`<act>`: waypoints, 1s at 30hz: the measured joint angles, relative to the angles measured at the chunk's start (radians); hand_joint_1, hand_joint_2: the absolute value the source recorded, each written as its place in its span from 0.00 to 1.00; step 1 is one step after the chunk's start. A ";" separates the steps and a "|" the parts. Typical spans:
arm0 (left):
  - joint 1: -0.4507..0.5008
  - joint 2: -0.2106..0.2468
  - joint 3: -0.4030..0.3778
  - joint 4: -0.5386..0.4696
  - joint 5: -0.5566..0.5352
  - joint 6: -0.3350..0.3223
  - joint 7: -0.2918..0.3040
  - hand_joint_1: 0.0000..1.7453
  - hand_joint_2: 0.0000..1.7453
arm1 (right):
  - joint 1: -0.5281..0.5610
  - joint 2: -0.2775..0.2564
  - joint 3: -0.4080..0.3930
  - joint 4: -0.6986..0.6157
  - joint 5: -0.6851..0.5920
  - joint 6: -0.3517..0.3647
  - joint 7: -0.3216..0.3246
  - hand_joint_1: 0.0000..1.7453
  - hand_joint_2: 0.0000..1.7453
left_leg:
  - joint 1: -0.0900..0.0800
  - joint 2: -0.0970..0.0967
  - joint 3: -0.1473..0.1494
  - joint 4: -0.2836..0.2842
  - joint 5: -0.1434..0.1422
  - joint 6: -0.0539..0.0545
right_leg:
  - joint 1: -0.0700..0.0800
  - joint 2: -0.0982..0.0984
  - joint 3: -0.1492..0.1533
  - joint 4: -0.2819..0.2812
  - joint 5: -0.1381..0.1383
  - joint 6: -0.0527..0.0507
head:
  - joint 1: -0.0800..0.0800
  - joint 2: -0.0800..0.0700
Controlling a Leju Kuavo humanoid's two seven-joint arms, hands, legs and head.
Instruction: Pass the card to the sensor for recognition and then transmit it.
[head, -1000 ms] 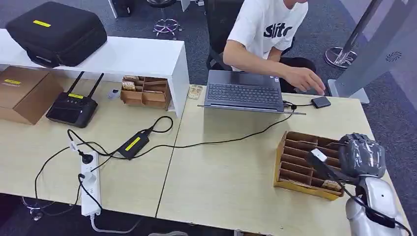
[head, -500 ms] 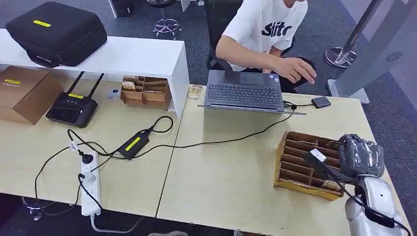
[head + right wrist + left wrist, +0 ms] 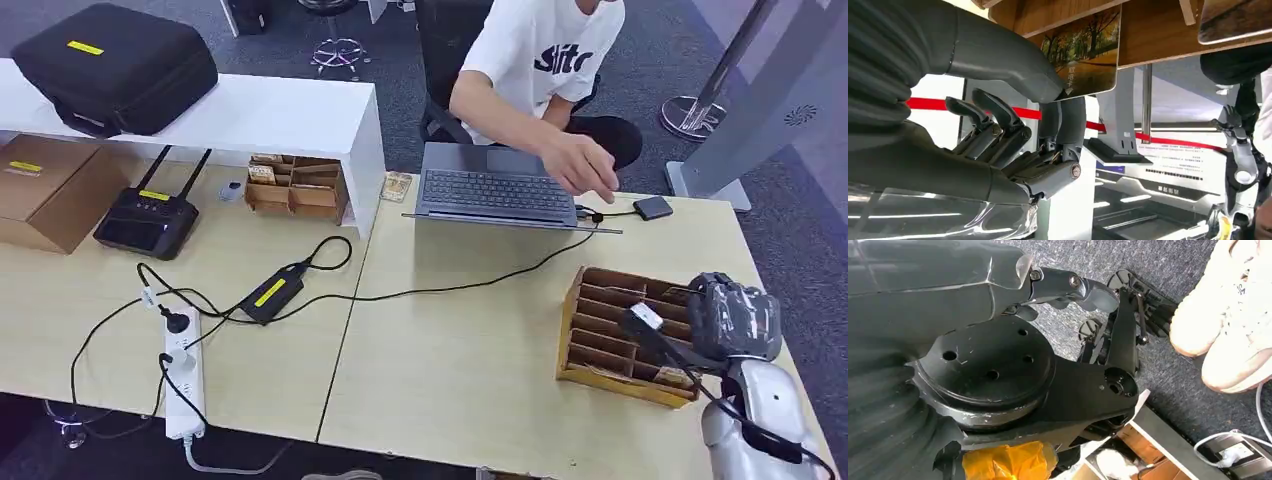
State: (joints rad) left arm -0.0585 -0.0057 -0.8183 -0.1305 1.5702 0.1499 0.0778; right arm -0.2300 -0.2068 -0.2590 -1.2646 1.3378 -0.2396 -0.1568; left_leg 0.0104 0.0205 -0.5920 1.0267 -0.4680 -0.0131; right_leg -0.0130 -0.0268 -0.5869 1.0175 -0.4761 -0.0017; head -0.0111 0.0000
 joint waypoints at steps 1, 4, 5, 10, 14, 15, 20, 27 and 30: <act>0.000 0.000 0.000 0.000 0.000 0.000 0.000 0.00 1.00 | 0.000 0.000 0.000 0.000 0.000 0.000 0.000 1.00 1.00 | 0.000 0.000 0.000 0.000 0.000 0.000 | 0.000 0.000 0.000 0.000 0.000 0.000 | 0.000 0.000; 0.000 0.000 0.000 0.000 0.000 0.000 0.000 0.00 1.00 | 0.001 0.000 0.000 -0.004 -0.002 -0.006 -0.003 1.00 1.00 | 0.000 0.000 0.000 0.000 0.000 0.000 | 0.000 0.000 0.000 0.000 0.000 0.000 | 0.000 0.000; 0.000 0.000 0.000 0.000 0.000 0.000 0.000 0.00 1.00 | 0.001 0.000 0.000 -0.008 -0.002 -0.011 -0.003 1.00 1.00 | 0.000 0.000 0.000 0.000 0.000 0.000 | 0.000 0.000 0.000 0.000 0.000 0.000 | 0.000 0.000; 0.000 0.000 0.000 0.000 0.000 -0.001 -0.001 0.00 1.00 | -0.003 0.005 0.001 -0.071 -0.017 -0.101 -0.014 1.00 1.00 | 0.000 0.000 -0.001 0.000 0.000 0.000 | 0.000 0.000 0.000 0.000 0.000 0.000 | 0.000 0.000; 0.000 0.000 -0.003 0.004 0.000 -0.008 -0.001 0.00 1.00 | -0.030 0.013 0.008 -0.186 -0.021 -0.113 -0.010 1.00 1.00 | 0.000 0.000 -0.001 0.000 0.000 0.000 | 0.000 0.000 -0.001 0.001 0.000 0.000 | 0.000 0.000; 0.000 0.000 -0.005 0.005 0.000 -0.008 -0.001 0.00 1.00 | -0.037 0.015 0.011 -0.210 -0.026 -0.113 -0.008 1.00 1.00 | 0.000 0.000 -0.001 0.000 0.000 0.000 | 0.000 0.000 -0.001 0.001 0.000 0.000 | 0.000 0.000; 0.000 0.002 -0.011 0.006 0.000 -0.012 -0.001 0.00 1.00 | -0.069 0.030 0.032 -0.301 -0.029 -0.105 0.001 1.00 1.00 | 0.000 0.000 -0.001 0.000 0.000 0.000 | 0.000 0.000 -0.001 0.001 0.000 0.000 | 0.000 0.000; -0.001 0.003 -0.025 0.008 0.000 -0.015 -0.001 0.00 1.00 | -0.095 0.050 0.061 -0.330 -0.017 -0.094 0.011 1.00 1.00 | 0.000 -0.001 -0.001 0.000 0.000 0.000 | 0.000 -0.001 -0.001 0.001 0.000 0.000 | 0.000 0.000; -0.001 0.003 -0.028 0.009 0.000 -0.015 0.000 0.00 1.00 | -0.106 0.058 0.077 -0.330 -0.012 -0.086 0.017 1.00 1.00 | 0.000 -0.001 -0.001 0.000 0.000 0.000 | 0.000 -0.001 0.000 0.001 0.000 0.000 | 0.000 0.000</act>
State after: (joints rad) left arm -0.0593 -0.0023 -0.8465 -0.1217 1.5702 0.1347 0.0774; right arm -0.3359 -0.1491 -0.1816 -1.5946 1.3260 -0.3257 -0.1396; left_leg 0.0104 0.0198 -0.5933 1.0267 -0.4678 -0.0131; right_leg -0.0130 -0.0274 -0.5873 1.0181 -0.4761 -0.0017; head -0.0111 0.0000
